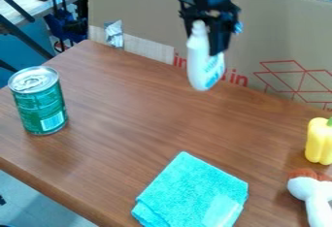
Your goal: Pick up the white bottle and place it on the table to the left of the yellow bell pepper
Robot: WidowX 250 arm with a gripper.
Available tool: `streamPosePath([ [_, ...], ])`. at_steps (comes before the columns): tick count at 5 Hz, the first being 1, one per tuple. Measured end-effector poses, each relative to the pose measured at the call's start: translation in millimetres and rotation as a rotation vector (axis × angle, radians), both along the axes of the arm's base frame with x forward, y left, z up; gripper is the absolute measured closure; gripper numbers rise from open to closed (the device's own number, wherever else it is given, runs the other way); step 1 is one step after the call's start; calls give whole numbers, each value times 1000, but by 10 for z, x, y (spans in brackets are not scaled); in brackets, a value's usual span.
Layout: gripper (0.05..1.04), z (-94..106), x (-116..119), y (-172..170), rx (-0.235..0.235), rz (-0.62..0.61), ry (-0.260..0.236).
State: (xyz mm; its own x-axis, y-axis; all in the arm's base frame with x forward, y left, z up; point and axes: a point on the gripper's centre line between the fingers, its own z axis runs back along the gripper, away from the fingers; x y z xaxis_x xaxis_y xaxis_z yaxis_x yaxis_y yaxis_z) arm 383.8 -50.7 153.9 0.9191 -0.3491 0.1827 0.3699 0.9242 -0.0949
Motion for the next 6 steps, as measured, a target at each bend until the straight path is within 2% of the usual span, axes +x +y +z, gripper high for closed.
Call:
streamPosePath([
  [1, 464, -200, 44, -236, -12, -36, 8],
  [2, 464, -332, 50, -380, -1, -34, -27],
  [3, 464, -517, 59, -501, 7, -53, -4],
  [4, 464, -591, 117, -550, 5, -47, -9],
  [6, 464, -690, 192, -596, -19, -7, 20],
])
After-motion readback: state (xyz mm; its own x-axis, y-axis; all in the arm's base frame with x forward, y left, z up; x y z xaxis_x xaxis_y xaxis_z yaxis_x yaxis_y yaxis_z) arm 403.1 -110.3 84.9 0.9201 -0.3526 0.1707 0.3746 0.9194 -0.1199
